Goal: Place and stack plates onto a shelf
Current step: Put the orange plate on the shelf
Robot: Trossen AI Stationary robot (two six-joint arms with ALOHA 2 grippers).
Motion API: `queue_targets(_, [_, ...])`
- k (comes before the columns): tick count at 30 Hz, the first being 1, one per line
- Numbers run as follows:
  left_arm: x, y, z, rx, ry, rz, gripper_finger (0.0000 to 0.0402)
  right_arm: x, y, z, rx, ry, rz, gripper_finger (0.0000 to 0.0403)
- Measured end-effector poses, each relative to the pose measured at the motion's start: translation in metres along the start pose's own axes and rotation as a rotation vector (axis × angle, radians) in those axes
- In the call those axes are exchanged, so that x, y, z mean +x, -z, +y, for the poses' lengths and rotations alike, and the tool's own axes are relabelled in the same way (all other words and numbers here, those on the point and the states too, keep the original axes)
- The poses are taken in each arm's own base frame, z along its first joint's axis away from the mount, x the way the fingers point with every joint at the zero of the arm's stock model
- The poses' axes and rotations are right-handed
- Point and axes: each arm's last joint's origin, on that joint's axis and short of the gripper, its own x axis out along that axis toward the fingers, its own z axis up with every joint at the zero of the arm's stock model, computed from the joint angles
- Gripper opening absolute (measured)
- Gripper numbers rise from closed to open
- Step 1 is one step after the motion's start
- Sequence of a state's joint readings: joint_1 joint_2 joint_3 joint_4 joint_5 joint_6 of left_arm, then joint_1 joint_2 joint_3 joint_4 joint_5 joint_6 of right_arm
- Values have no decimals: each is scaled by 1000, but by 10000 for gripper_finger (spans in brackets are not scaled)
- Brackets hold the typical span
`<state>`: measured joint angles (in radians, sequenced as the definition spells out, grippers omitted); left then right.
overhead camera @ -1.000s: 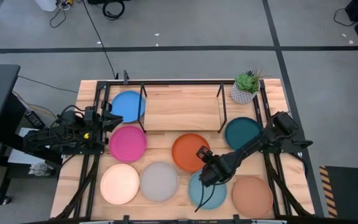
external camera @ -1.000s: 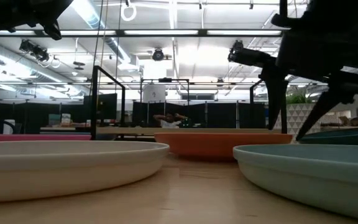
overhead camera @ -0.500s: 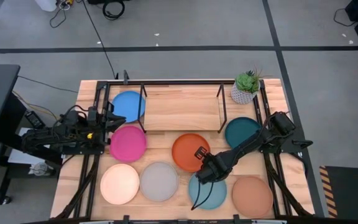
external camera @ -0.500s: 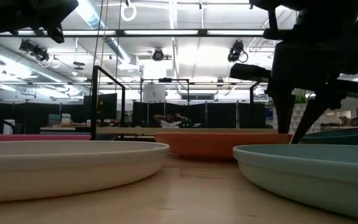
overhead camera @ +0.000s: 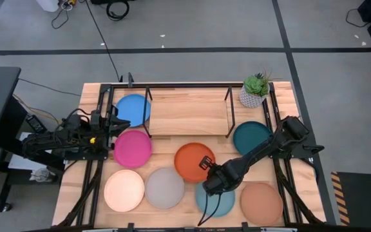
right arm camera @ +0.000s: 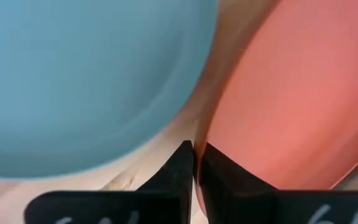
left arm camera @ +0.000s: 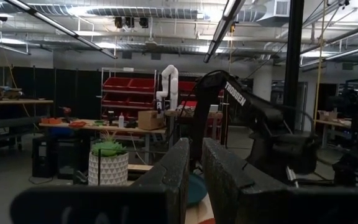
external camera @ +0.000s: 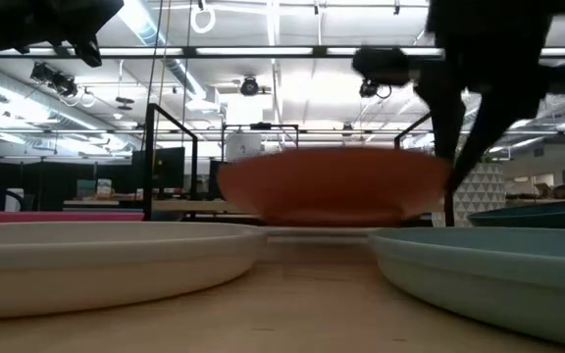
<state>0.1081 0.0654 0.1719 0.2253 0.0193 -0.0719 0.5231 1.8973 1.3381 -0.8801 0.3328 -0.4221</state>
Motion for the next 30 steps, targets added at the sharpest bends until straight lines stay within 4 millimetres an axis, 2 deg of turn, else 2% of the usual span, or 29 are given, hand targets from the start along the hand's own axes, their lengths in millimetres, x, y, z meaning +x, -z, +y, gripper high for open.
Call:
queue_targets(5, [0,0,0,-2,0,0,52,-25,1,-9,31,49,-36,19])
queue_targets(9, [0,0,0,-3,0,0,52,-31,9,-16,107,104,-1,22])
queue_targets(14, [0,0,0,-3,0,0,52,-22,29,-34,277,96,113,23])
queue_targets(24, [0,0,0,-3,0,1,52,4,70,-70,559,86,233,23])
queue_targets(30, [0,0,0,-3,0,1,52,12,90,-89,650,60,260,24])
